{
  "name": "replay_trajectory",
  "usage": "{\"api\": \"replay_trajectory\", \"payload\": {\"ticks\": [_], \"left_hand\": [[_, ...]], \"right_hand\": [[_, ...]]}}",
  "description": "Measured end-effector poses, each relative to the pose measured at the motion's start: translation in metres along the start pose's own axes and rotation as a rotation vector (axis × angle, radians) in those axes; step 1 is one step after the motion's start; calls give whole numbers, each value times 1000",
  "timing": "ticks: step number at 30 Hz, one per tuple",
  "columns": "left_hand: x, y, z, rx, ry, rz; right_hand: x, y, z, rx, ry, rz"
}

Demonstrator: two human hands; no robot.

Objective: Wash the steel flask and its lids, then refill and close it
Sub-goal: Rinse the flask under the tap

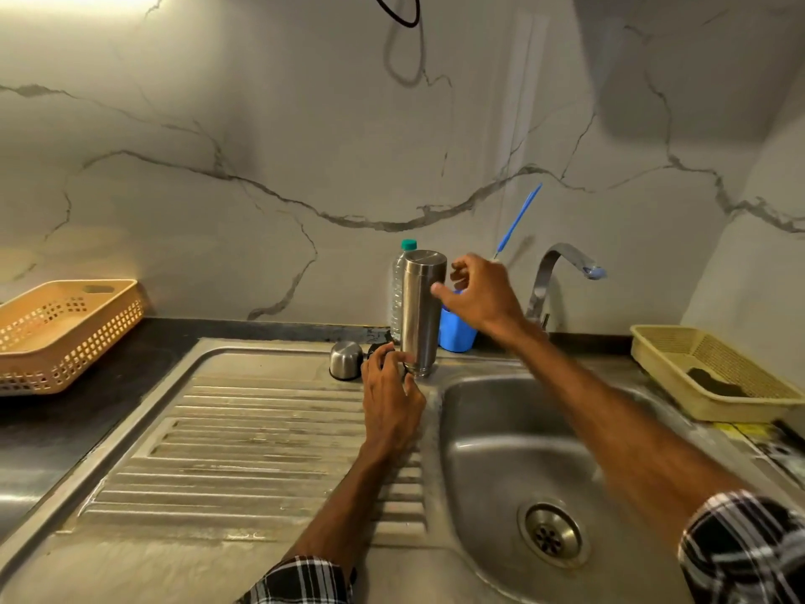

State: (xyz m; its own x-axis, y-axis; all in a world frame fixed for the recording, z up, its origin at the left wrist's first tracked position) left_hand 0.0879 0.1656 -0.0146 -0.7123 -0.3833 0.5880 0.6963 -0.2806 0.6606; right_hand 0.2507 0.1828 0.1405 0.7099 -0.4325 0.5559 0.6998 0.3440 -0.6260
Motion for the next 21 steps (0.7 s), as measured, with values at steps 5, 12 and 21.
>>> {"api": "replay_trajectory", "payload": {"ticks": [5,12,21], "left_hand": [[4,-2,-1,20,54,18],[3,-6,2,4,72,12],[-4,7,2,-93,-63,-132]], "right_hand": [[-50,31,-31,-317,-25,170],[-68,42,-16,-380,74,267],[12,35,-62,-317,229,481]]}}
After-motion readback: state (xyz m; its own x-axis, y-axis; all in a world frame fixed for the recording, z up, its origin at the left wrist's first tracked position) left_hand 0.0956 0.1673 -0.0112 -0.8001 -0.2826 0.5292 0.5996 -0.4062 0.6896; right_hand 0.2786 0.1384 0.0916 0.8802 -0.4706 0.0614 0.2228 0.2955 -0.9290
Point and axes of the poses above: each hand's wrist, its own z-axis towards the middle knuckle, its own x-axis out of the back of the hand, y = z × x, the point moved 10 cm from there along z, towards the middle knuckle, and after that the axes turned 13 degrees about z, right-handed, at the moved point
